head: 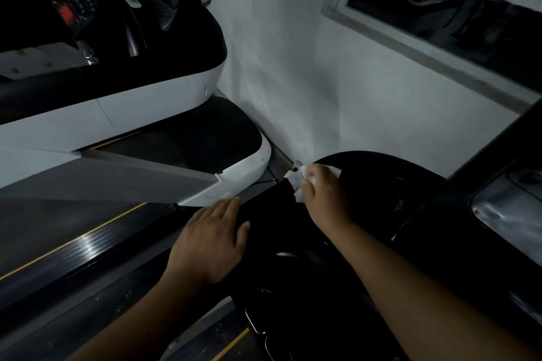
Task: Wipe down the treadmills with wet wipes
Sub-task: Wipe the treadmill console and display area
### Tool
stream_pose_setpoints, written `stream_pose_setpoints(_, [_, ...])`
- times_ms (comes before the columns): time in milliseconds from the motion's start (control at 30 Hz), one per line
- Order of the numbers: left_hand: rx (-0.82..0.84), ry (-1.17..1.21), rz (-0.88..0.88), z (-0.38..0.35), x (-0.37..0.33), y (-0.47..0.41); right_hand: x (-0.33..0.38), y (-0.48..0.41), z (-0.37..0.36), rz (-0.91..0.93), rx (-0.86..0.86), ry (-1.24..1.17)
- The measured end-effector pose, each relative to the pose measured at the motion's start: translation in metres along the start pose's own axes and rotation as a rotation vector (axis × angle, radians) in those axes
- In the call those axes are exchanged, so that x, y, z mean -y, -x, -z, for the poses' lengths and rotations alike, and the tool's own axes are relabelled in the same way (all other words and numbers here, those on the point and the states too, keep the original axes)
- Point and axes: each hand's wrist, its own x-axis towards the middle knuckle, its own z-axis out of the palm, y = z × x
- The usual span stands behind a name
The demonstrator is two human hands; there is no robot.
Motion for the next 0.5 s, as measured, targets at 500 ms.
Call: stream_pose_setpoints(500, [0.015, -0.012, 0.007, 0.001, -0.001, 0.001, 0.039, 0.032, -0.020, 0.116, 0.229, 0.214])
